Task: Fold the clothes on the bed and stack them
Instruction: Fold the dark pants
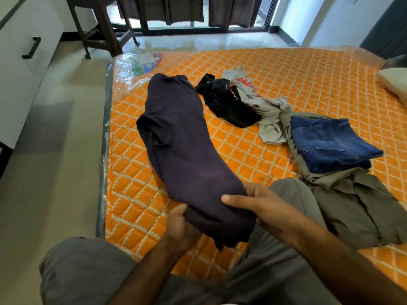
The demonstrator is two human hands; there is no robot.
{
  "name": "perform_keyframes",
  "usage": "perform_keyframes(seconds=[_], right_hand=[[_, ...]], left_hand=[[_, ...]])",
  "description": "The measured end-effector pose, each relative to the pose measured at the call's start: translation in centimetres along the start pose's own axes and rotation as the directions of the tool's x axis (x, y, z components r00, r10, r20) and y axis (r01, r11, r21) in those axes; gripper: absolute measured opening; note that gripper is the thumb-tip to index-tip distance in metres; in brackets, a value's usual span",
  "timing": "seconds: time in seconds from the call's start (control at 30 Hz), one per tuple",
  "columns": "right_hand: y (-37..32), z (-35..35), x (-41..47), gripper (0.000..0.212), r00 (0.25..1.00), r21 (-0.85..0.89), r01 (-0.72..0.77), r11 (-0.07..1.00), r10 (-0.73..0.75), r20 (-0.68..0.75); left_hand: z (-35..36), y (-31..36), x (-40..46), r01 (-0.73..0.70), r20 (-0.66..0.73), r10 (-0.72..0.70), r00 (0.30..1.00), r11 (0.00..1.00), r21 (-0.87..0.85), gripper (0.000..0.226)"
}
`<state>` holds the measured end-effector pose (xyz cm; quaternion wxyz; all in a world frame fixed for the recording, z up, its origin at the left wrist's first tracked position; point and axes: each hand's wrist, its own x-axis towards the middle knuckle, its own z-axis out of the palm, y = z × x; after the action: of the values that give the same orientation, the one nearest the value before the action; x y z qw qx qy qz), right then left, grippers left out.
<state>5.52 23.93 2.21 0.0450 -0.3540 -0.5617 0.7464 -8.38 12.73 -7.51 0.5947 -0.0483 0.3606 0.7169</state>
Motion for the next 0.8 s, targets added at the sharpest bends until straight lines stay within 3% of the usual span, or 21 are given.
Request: perform_keyframes(seconds=[0.07,0.17,0.23,0.37,0.53,0.63,0.73,0.8], right_hand=[[1.6,-0.8,0.3,0.036,0.998,-0.088,-0.055,0.995,0.054,-0.006],[2.9,-1.2,0.4,0.013,0.995,-0.107,-0.095,0.99,0.096,0.002],[3.4,-1.3,0.5,0.022,0.998,-0.105,-0.069,0.992,0.069,-0.005],[3.5,-0.4,0.7,0.027,0.999,-0.071,0.034,0.997,-0.031,0.043],[2.9,-1.0,0.3,0.033,0.992,0.169,0.108,0.98,-0.118,0.052],[3.1,-1.6,0.1,0.033,0.991,0.18,0.065,0.982,-0.085,0.105],[4.1,-1.6,0.5,0.055,0.992,0.155,0.059,0.986,-0.075,0.105],[4.3,-1.2,0.7,0.053,0.993,0.231,0.06,0.971,-0.083,0.09]], left_hand=[[-0.2,1.2,0.5,-0.003,0.104,0.013,0.994,0.996,-0.092,0.07],[-0.4,2.8,0.8,-0.065,0.18,0.083,0.98,0.992,-0.108,0.049],[-0.7,3.2,0.6,-0.074,0.198,0.089,0.976,0.994,-0.082,0.044],[-0.7,3.2,0.6,-0.12,0.175,0.098,0.98,0.985,0.121,0.075],[-2.4,2.1,1.3,-0.228,0.182,0.155,0.971,0.829,0.51,0.092],[-3.2,1.7,1.5,-0.207,0.16,0.145,0.976,0.837,0.506,0.105],[-2.4,1.6,1.6,-0.225,0.147,0.174,0.974,0.843,0.489,0.104],[-1.7,1.6,1.8,-0.244,0.157,0.191,0.969,0.842,0.482,0.101]])
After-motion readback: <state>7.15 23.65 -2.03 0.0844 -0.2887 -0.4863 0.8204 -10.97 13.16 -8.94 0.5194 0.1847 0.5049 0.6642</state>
